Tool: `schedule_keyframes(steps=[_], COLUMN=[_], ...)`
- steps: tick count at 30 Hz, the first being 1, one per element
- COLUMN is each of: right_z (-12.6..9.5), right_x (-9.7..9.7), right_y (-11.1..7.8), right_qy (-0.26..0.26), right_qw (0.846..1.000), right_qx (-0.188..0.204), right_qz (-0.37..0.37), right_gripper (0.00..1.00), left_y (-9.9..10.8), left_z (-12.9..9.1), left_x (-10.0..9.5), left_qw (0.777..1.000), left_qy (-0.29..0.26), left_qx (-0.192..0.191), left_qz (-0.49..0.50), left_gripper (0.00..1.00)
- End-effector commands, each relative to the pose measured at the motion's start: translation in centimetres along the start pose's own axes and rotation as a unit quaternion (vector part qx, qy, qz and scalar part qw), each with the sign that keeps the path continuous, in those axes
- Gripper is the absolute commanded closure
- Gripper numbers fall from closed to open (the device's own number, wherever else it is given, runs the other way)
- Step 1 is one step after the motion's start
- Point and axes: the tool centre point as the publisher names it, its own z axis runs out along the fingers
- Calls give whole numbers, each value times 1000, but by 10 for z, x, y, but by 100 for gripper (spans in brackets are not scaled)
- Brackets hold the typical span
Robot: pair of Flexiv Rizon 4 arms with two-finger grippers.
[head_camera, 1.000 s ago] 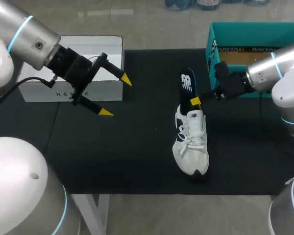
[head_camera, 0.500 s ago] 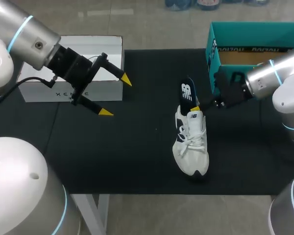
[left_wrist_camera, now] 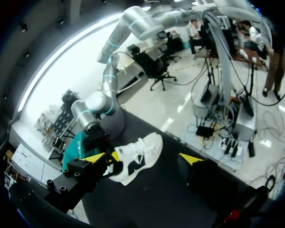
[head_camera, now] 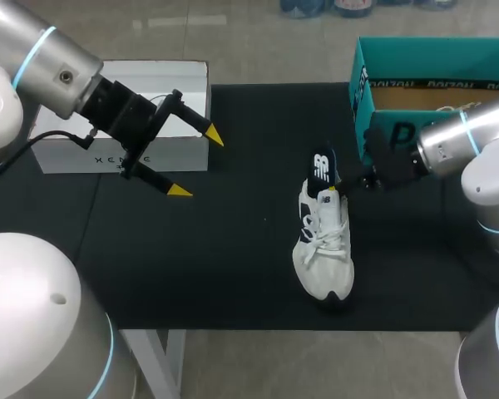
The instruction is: Take the shoe out of the shoebox, open the shoe tongue, remove and reinsert the insole, then place the shoe into the shoebox
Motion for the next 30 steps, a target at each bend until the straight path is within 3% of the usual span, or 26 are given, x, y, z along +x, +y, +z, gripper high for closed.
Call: schedule_keyframes(steps=[1,6,8,9,10,11,30], right_z=[-4,-6,-5,-6,-6,-6,-8], right_x=[-3,-11,-12,-14,-14,-15,-12], right_y=[17,29,29,28,27,26,17], right_qy=[-6,-12,-12,-12,-13,-12,-10], right_qw=[1000,1000,1000,1000,1000,1000,1000], right_qx=[0,-1,0,2,3,3,7], right_qz=[-7,-18,-19,-19,-19,-18,-10], right_gripper=[0,0,15,40,82,100,100], left_y=[0,0,0,0,0,0,0], left_z=[-1,-1,-1,-1,-1,-1,-1], left_x=[0,0,0,0,0,0,0], left_qw=[1000,1000,1000,1000,1000,1000,1000], left_qy=[2,2,2,2,2,2,2], left_qx=[-1,-1,-1,-1,-1,-1,-1], left_qz=[0,0,0,0,0,0,0], left_gripper=[0,0,0,0,0,0,0])
